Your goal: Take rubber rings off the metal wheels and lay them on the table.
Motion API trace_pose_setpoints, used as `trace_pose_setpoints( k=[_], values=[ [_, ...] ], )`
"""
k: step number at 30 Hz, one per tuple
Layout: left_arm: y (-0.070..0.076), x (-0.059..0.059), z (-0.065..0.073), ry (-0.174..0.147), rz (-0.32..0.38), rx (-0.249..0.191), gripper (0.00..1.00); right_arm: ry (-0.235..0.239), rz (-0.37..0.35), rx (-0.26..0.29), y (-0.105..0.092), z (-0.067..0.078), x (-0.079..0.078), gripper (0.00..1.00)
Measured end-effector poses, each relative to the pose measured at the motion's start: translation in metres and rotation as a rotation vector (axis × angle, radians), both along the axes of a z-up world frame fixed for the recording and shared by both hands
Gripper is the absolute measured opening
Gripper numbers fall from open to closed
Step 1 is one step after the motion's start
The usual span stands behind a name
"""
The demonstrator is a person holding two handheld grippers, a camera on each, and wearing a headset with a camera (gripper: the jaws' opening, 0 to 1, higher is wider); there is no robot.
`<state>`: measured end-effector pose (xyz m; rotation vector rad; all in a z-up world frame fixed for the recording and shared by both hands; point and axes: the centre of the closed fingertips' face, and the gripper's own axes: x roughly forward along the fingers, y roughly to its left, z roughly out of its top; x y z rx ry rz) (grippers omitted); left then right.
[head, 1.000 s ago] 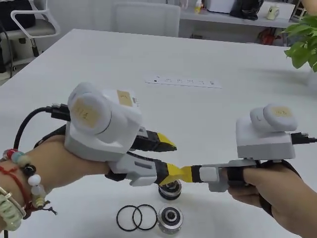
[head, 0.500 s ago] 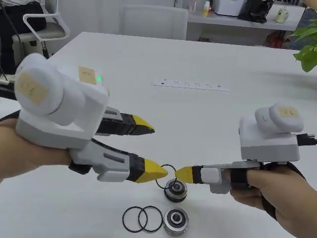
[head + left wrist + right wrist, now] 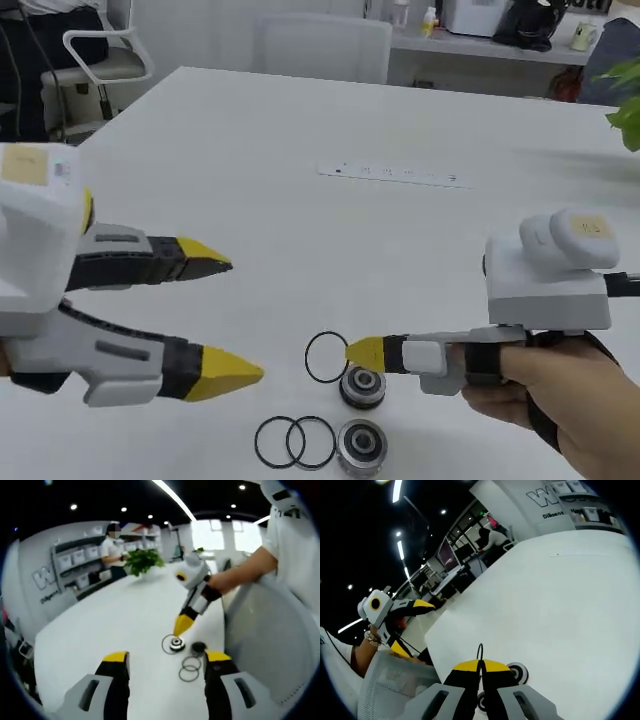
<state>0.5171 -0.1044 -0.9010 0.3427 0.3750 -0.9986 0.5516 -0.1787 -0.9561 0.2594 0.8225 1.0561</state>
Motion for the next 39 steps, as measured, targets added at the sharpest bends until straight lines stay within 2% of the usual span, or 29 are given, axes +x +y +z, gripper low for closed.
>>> trace_pose_setpoints(
  k=[1, 3, 8, 10, 20, 24, 34, 39],
  values=[
    [0.005, -0.002, -0.004, 0.017, 0.026, -0.007, 0.62, -0.001, 0.003, 0.002, 0.001, 0.000, -0.001, 0.00],
    [0.012, -0.006, -0.009, 0.019, 0.050, -0.013, 0.66, 0.001, 0.007, 0.005, 0.002, 0.001, -0.002, 0.00],
    [0.028, -0.015, -0.021, 0.046, 0.100, -0.003, 0.67, 0.007, 0.020, 0.004, 0.004, 0.000, -0.004, 0.00],
    [0.032, -0.018, -0.024, 0.062, 0.121, -0.011, 0.68, 0.008, 0.023, 0.006, 0.005, 0.000, -0.005, 0.00],
    [0.036, -0.032, -0.042, 0.100, 0.149, 0.002, 0.71, 0.013, 0.045, 0.024, 0.013, 0.003, -0.011, 0.00],
    [0.032, -0.037, -0.046, 0.116, 0.139, 0.006, 0.71, 0.017, 0.053, 0.030, 0.016, 0.004, -0.014, 0.00],
    [0.027, -0.041, -0.053, 0.135, 0.137, 0.012, 0.75, 0.026, 0.094, 0.023, 0.025, 0.000, -0.024, 0.00],
    [0.026, -0.042, -0.054, 0.145, 0.138, 0.002, 0.75, 0.052, 0.135, 0.049, 0.034, -0.002, -0.034, 0.00]
  ],
)
